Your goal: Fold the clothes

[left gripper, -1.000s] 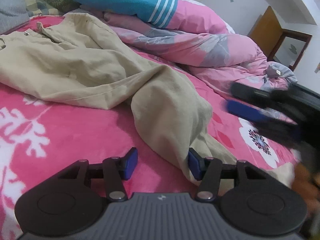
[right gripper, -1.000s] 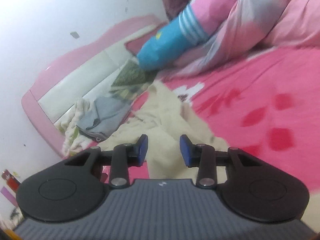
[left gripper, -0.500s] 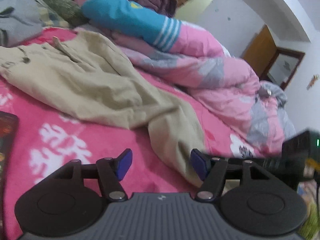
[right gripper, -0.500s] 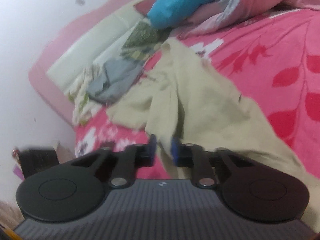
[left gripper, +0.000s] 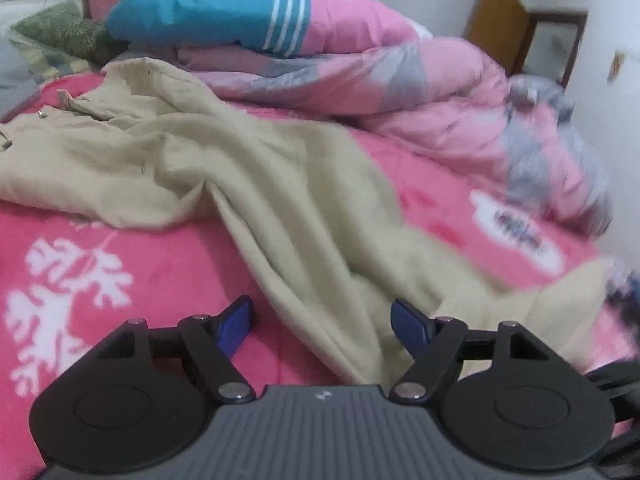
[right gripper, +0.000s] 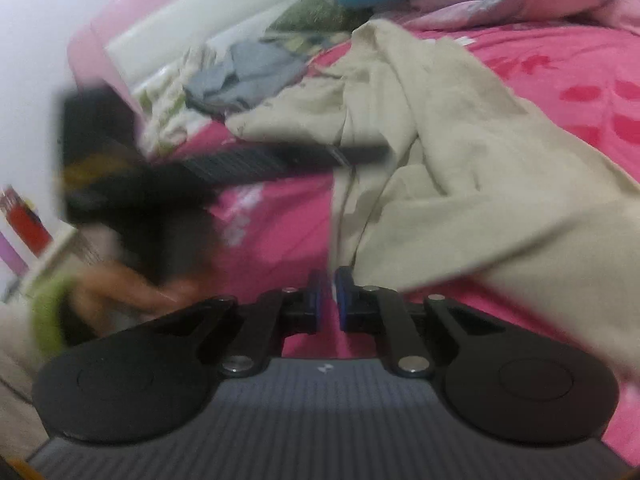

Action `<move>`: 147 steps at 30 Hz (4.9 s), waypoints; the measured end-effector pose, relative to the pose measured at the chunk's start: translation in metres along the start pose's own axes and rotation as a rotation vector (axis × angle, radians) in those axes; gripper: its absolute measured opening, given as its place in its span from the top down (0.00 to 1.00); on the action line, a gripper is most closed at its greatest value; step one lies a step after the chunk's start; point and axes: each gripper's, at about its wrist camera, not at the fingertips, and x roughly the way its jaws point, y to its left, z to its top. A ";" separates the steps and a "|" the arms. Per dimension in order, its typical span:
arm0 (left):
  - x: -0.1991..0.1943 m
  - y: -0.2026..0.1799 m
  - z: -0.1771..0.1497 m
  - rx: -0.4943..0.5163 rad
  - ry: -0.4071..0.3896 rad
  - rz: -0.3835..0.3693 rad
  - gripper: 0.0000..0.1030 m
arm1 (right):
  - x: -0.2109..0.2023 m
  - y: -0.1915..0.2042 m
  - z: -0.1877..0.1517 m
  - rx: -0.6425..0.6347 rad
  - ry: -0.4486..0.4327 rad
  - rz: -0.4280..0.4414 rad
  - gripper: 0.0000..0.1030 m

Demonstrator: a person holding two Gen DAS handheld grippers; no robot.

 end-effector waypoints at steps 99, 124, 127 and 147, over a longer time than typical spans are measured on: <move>-0.013 0.005 -0.012 -0.048 -0.067 -0.033 0.10 | -0.071 0.020 -0.117 -0.191 -0.365 -0.312 0.63; -0.052 0.015 0.027 -0.036 -0.192 -0.126 0.18 | -0.084 -0.054 0.033 -0.003 -0.184 -0.436 0.42; -0.022 0.001 0.041 0.030 -0.134 -0.128 0.23 | -0.056 -0.082 0.054 0.019 -0.124 -0.440 0.42; 0.035 0.026 0.029 -0.077 -0.029 -0.142 0.27 | -0.047 -0.066 0.106 -0.206 -0.060 -0.630 0.99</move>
